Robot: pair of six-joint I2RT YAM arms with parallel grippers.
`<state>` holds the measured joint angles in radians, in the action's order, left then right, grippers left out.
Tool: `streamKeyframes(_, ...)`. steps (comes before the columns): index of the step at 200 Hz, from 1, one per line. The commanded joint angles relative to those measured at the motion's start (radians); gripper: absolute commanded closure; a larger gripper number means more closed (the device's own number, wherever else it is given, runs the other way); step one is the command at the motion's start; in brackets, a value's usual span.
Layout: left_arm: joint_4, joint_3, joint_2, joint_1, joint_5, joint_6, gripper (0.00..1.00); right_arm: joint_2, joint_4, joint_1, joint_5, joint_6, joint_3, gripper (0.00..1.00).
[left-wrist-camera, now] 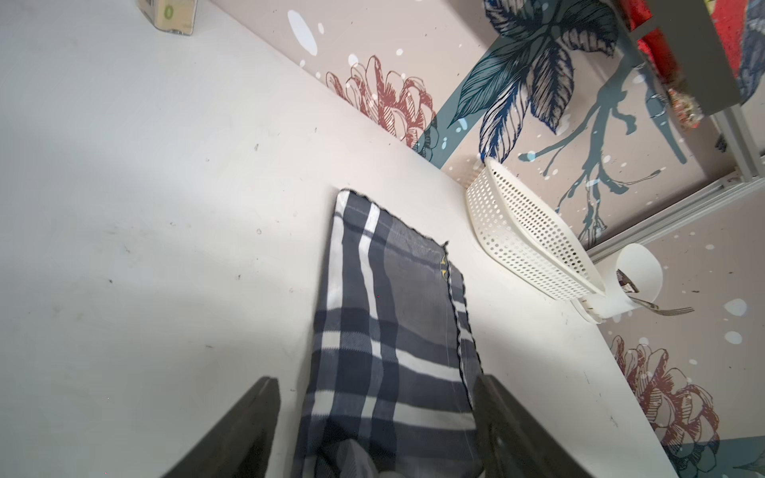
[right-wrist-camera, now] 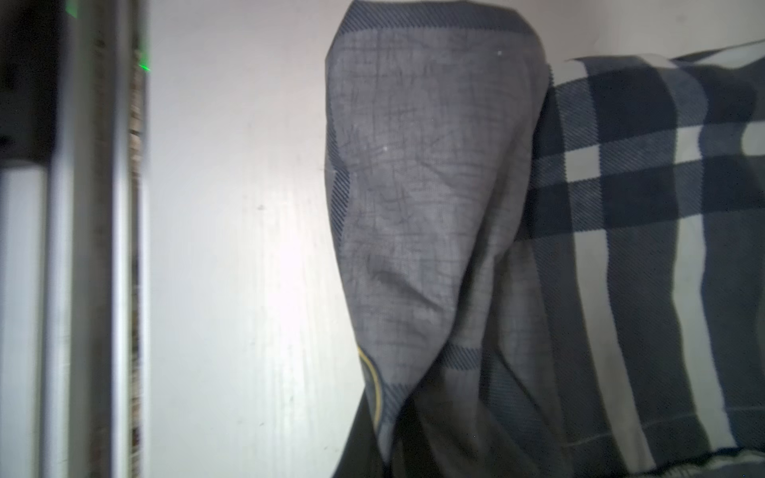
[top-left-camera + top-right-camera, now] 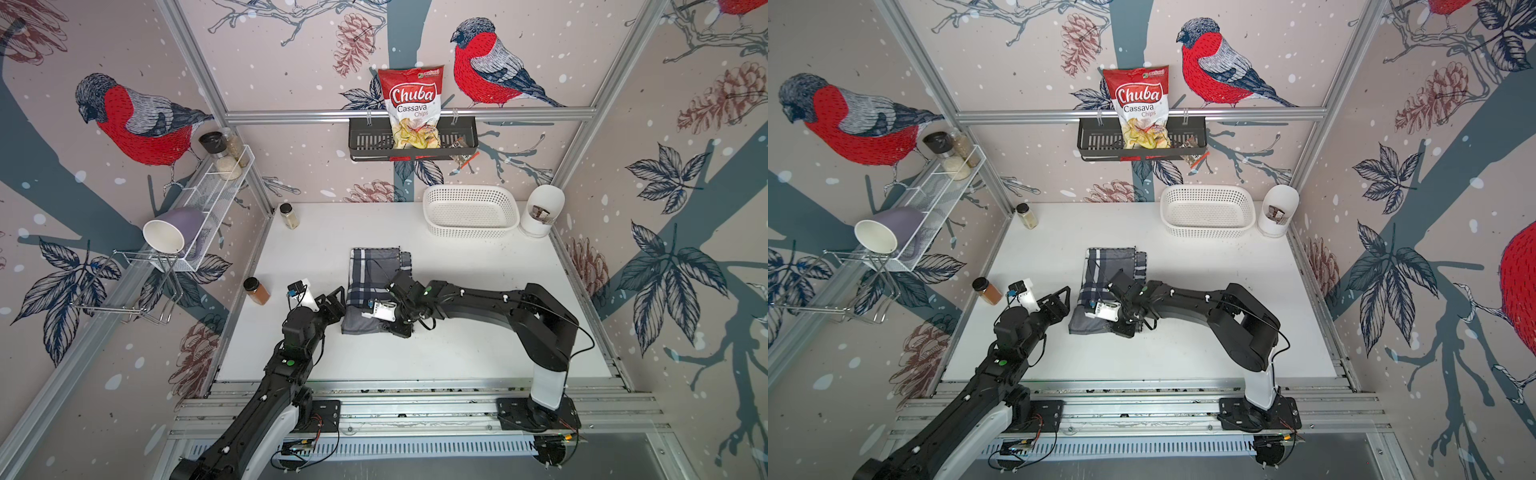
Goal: Roll up the pillowcase
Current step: Roll the pillowcase at the center of the board.
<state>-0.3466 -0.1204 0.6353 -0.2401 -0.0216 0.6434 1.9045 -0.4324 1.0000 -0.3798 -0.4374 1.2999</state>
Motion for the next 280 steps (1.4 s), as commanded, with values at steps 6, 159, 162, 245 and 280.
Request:
streamKeyframes(6, -0.038, 0.045, -0.037, 0.003, -0.184, -0.048, 0.23, 0.064, -0.296, -0.068, -0.383, 0.014, 0.112, 1.0)
streamKeyframes(159, -0.257, 0.062, 0.315, -0.085, -0.184, -0.087, 0.56, 0.418, -0.463, -0.274, -0.57, 0.086, 0.492, 0.72)
streamKeyframes(162, -0.252, 0.059, 0.322, -0.085, -0.176, -0.085, 0.61, 0.413, -0.455, -0.274, -0.565, 0.09, 0.491, 0.68)
streamKeyframes(245, -0.189, -0.007, 0.418, -0.084, -0.094, -0.056, 0.77, -0.378, 0.752, 0.065, 0.539, 0.012, -0.476, 0.0)
streamKeyframes(280, -0.178, -0.012, 0.423, -0.083, -0.088, -0.053, 0.76, -0.263, 0.992, 0.31, 0.95, -0.279, -0.58, 0.0)
